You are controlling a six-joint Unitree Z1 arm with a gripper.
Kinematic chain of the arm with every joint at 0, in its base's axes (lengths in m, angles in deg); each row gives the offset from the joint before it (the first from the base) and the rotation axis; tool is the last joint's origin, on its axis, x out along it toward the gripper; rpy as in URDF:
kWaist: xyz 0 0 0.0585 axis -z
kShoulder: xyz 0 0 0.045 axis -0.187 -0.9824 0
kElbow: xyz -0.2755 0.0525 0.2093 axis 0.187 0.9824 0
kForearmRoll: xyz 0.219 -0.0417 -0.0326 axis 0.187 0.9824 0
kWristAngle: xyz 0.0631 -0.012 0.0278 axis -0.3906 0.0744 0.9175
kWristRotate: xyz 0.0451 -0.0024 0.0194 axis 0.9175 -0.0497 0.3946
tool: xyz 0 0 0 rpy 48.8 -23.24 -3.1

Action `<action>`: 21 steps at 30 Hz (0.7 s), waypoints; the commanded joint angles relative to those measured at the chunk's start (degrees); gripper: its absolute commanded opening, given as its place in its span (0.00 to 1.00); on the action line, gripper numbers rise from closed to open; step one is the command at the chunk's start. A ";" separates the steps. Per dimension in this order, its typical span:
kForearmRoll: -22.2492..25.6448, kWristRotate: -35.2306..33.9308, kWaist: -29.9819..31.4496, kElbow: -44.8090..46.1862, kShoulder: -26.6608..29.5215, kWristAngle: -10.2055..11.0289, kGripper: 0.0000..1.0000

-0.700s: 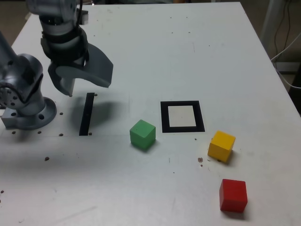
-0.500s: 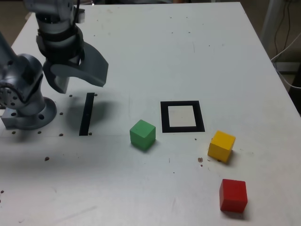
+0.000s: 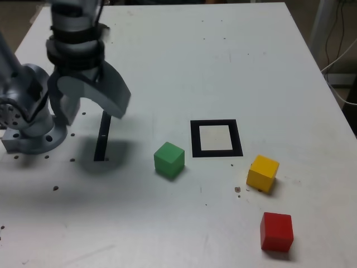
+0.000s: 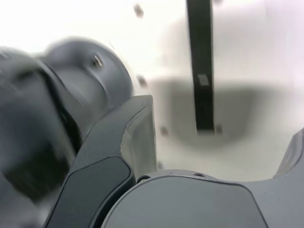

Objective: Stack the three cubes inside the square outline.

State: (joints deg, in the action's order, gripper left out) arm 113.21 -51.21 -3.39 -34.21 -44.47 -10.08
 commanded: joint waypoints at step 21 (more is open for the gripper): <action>7.18 -10.48 15.89 -26.70 -8.90 -0.88 0.98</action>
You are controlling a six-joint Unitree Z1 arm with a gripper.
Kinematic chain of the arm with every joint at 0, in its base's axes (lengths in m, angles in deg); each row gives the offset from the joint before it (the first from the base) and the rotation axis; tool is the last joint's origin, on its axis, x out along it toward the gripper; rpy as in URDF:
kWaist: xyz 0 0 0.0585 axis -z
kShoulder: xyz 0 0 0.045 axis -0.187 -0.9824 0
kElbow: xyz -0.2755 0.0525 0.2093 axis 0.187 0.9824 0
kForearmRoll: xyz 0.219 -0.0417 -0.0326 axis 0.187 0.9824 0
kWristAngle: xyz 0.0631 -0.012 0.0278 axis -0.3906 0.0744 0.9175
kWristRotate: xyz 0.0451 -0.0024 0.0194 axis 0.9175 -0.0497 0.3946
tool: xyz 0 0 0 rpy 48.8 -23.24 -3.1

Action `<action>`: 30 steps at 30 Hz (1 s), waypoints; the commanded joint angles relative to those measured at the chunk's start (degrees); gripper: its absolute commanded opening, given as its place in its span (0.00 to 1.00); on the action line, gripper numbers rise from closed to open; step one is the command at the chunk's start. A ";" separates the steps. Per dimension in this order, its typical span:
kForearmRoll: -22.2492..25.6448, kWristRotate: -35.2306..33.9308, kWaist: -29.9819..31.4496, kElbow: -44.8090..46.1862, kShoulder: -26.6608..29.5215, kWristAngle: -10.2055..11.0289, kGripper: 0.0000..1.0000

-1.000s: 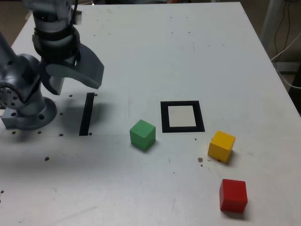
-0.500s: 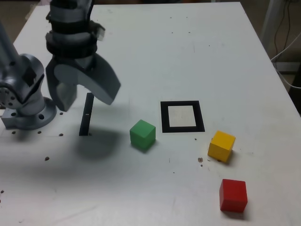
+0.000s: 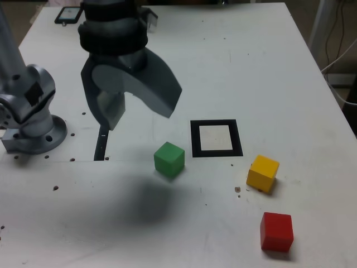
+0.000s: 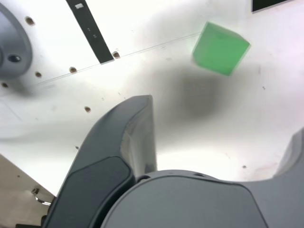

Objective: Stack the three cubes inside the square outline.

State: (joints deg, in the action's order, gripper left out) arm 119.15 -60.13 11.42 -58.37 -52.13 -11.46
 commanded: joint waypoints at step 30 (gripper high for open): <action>4.60 -15.83 11.58 -35.02 -32.87 1.61 0.97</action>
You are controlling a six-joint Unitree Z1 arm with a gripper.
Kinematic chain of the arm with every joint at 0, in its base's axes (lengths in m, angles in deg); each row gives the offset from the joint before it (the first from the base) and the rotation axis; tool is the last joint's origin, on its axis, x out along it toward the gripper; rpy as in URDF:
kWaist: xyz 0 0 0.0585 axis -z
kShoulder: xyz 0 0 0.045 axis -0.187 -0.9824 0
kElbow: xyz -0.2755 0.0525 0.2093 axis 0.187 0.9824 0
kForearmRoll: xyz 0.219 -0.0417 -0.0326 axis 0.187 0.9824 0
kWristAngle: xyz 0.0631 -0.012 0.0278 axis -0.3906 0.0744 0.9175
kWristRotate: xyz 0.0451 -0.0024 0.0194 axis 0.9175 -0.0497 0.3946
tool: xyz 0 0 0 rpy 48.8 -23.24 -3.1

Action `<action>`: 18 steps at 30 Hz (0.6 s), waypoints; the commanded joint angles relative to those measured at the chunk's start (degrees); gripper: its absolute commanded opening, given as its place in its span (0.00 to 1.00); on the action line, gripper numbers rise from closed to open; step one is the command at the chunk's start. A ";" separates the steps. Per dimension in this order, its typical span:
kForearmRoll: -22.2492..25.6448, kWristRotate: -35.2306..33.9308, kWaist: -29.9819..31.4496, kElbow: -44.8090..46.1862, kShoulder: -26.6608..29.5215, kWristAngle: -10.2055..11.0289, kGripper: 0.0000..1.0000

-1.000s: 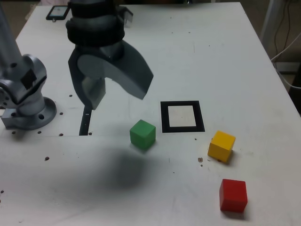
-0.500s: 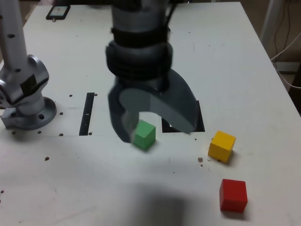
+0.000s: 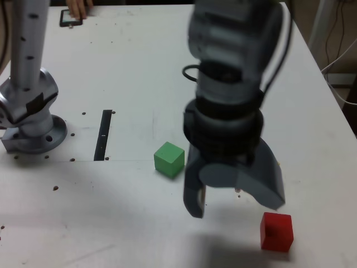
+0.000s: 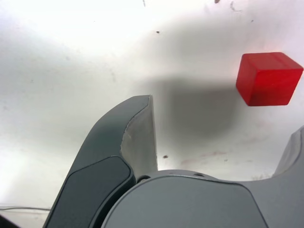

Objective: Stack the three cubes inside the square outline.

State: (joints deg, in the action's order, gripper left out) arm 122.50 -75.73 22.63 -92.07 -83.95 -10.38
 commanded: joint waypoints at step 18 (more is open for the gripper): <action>8.31 0.65 0.69 -17.37 -13.59 2.70 0.97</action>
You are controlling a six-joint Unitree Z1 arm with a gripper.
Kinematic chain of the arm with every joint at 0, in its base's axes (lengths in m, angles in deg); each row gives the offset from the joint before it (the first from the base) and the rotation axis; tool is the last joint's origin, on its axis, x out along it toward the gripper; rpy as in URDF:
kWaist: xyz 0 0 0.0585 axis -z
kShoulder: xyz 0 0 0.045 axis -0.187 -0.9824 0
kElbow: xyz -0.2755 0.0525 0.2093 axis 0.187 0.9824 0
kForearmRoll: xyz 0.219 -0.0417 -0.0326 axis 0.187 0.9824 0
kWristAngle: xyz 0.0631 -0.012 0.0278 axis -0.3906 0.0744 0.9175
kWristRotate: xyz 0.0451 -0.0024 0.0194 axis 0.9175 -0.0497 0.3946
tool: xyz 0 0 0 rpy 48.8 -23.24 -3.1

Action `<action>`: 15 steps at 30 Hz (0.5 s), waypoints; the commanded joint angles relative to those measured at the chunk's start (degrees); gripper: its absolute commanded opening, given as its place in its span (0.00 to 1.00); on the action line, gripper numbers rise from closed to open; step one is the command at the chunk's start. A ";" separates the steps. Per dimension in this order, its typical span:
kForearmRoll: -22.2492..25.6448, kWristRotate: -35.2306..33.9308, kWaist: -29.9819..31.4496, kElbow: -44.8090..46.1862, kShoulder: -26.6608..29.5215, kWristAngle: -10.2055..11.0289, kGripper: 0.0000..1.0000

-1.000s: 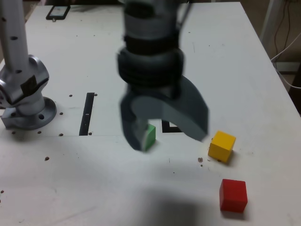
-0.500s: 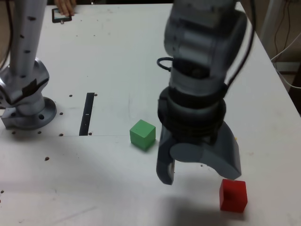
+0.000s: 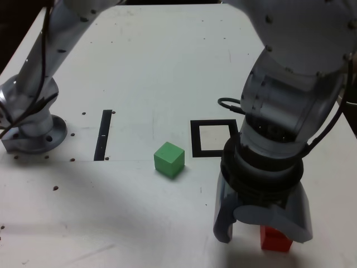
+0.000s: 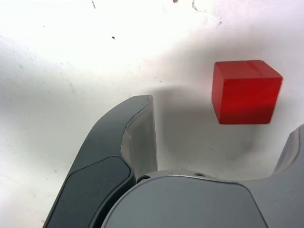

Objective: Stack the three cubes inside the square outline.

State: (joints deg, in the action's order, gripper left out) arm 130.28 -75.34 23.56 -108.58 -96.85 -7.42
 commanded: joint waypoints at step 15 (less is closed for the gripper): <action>1.68 0.42 -2.56 -6.23 -5.39 0.25 0.89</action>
State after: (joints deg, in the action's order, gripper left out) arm 131.93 -74.98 21.16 -114.33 -101.79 -7.53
